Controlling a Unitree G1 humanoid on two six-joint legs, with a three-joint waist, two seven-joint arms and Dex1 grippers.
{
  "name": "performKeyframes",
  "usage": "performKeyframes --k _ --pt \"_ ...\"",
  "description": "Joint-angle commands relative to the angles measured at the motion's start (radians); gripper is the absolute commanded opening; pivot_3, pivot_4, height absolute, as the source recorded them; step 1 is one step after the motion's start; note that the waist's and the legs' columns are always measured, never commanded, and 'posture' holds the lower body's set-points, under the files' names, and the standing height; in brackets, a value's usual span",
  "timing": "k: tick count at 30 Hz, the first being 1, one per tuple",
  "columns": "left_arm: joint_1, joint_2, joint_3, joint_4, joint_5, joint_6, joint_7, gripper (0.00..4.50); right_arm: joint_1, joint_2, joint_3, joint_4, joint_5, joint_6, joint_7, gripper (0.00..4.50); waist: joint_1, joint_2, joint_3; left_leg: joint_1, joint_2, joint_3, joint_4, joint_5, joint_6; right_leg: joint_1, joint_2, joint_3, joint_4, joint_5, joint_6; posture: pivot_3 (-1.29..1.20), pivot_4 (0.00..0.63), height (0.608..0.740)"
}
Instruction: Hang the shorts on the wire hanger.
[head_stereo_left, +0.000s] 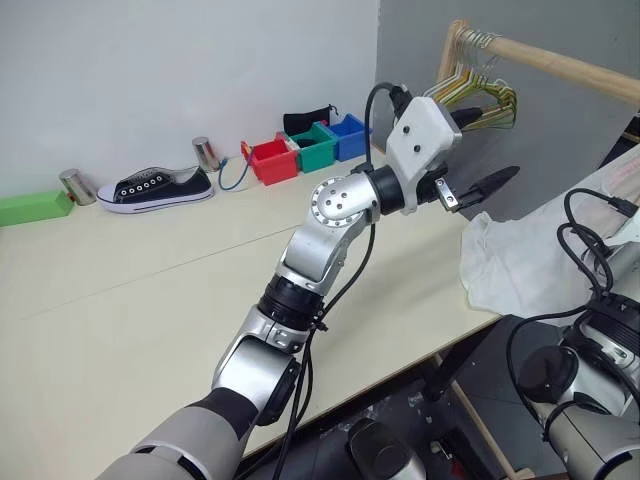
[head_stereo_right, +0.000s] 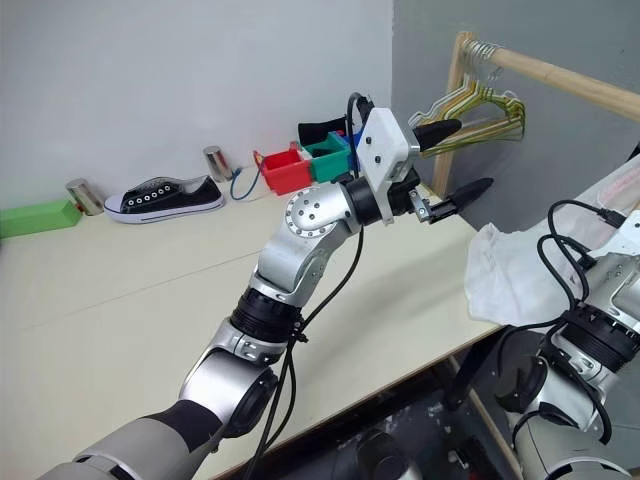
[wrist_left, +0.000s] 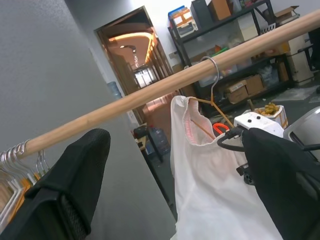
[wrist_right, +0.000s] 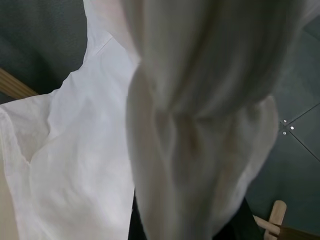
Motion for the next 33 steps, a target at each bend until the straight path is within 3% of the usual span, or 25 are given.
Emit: performKeyframes --k 1,8,19,26,33 --pt "-0.003 0.0 0.007 -0.044 0.008 -0.005 0.013 4.5 0.0 -0.025 0.023 -0.029 0.021 -0.015 -0.002 0.53 0.0 0.0 0.0 0.0 0.0 -0.001 0.0 0.0 0.0 0.002 0.0 0.0 -0.002 0.0 0.0 -0.49 0.022 0.74" --pt "-0.008 0.002 0.007 -0.046 0.01 -0.006 0.013 4.5 0.04 -0.061 0.147 -0.111 -0.003 -0.058 -0.023 1.99 0.001 0.0 0.0 0.0 -0.002 -0.002 0.0 0.0 0.0 0.005 0.0 0.0 -0.005 0.0 0.001 -0.49 0.02 0.74" --pt "-0.003 0.014 0.009 -0.054 0.008 -0.006 -0.001 4.5 0.069 0.009 0.366 -0.48 -0.102 0.085 -0.119 4.43 0.001 0.001 -0.001 0.001 -0.001 -0.003 -0.001 0.0 0.0 0.006 0.0 0.0 -0.005 0.0 0.001 -0.5 0.008 0.74" --pt "0.008 0.038 0.021 -0.064 0.005 0.007 -0.002 4.5 0.04 0.025 0.51 -0.628 -0.147 0.131 -0.155 4.48 -0.004 0.001 -0.001 0.001 -0.001 -0.004 -0.001 0.0 0.0 0.006 0.0 0.0 -0.006 0.0 0.001 -0.51 0.02 0.74" --pt "0.068 0.1 0.104 -0.129 -0.019 0.14 0.082 4.5 0.092 0.122 0.599 -0.663 -0.108 -0.151 -0.123 4.48 -0.007 0.001 -0.001 0.001 -0.001 -0.004 -0.002 0.0 0.0 0.005 0.001 0.0 -0.005 0.0 0.001 -0.48 0.024 0.74"
